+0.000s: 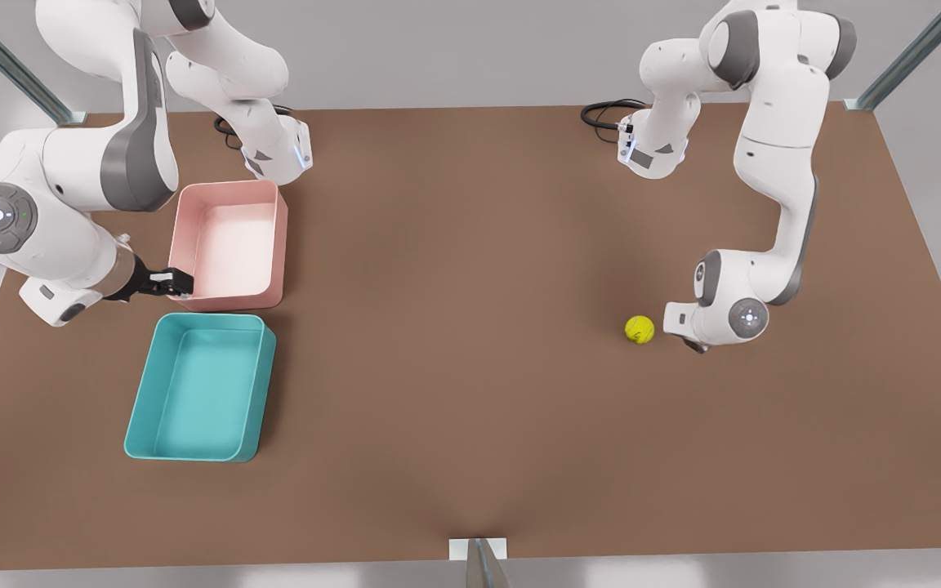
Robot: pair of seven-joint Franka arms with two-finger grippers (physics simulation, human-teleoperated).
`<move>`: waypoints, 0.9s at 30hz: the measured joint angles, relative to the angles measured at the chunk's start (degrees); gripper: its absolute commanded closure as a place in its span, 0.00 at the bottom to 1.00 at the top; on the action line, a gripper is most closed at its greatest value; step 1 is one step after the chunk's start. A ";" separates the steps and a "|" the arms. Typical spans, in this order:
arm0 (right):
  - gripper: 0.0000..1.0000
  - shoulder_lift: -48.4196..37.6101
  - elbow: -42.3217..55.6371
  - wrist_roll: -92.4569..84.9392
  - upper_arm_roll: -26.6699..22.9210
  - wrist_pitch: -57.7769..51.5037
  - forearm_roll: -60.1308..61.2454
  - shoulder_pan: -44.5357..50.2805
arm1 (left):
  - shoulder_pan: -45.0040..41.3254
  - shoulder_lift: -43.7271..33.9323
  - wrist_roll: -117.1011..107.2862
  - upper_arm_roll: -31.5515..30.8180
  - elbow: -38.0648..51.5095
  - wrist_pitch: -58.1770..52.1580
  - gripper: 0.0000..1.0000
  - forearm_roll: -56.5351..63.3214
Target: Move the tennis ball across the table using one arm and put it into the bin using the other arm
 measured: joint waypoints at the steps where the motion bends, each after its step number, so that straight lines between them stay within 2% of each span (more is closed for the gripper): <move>1: 0.00 -0.01 -0.07 0.09 0.00 0.03 0.05 -0.03 | -0.01 0.07 2.52 0.00 0.03 0.92 0.79 0.07; 10: 0.00 0.22 -0.20 0.43 -0.14 0.11 0.10 0.03 | -0.34 -0.01 20.29 -2.59 0.16 1.37 0.79 7.11; 21: 0.00 0.48 -0.28 0.44 -0.09 -0.07 0.04 0.10 | -0.63 2.67 26.69 -2.81 -0.74 0.75 0.79 8.51; 24: 0.00 0.58 -0.36 0.40 -0.09 -0.11 0.03 0.24 | -3.81 2.38 26.05 -3.45 -0.38 0.89 0.79 8.29; 27: 0.00 0.60 -0.48 0.35 -0.09 -0.14 0.03 0.29 | -10.55 2.12 22.89 -6.83 0.74 1.43 0.79 4.37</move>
